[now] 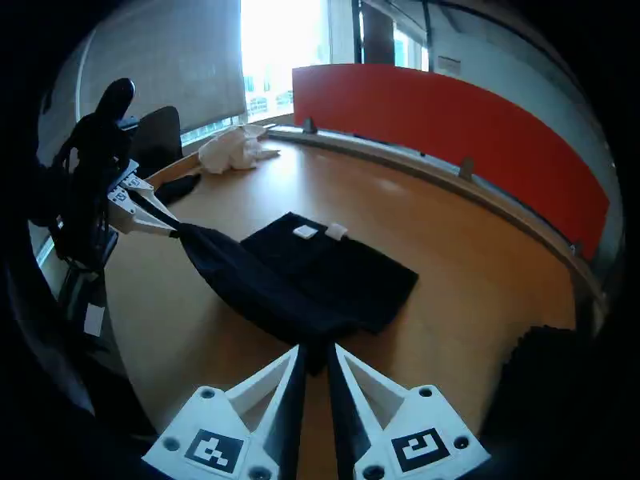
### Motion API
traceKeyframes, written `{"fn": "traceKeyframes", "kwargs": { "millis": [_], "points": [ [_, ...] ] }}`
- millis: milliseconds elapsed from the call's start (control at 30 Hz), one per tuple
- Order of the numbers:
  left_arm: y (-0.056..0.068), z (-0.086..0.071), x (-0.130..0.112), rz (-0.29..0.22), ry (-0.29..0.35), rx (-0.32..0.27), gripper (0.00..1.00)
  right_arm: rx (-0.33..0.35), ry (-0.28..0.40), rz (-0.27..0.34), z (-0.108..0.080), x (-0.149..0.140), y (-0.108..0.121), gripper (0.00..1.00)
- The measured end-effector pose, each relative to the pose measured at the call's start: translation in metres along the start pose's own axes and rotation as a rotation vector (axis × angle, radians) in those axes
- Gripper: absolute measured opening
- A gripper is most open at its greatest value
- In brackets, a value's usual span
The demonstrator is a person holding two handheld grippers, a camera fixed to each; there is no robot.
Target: Fold towel
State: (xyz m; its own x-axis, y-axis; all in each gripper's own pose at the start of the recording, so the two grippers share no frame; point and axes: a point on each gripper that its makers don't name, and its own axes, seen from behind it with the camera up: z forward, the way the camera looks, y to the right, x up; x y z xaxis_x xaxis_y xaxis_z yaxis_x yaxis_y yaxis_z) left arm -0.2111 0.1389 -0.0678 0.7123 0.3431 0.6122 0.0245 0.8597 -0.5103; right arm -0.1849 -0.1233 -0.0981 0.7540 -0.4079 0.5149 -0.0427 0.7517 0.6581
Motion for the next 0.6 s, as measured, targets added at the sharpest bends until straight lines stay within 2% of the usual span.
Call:
{"fn": "traceKeyframes", "kwargs": {
  "millis": [267,600],
  "points": [
    [0.008,-0.022,0.012,0.004,0.004,-0.007,0.14,0.011,0.013,-0.005,-0.025,0.016,-0.004,0.17],
    [0.014,-0.037,0.02,0.01,0.006,-0.026,0.14,0.03,0.018,-0.003,-0.047,0.025,-0.011,0.17]
  ]
}}
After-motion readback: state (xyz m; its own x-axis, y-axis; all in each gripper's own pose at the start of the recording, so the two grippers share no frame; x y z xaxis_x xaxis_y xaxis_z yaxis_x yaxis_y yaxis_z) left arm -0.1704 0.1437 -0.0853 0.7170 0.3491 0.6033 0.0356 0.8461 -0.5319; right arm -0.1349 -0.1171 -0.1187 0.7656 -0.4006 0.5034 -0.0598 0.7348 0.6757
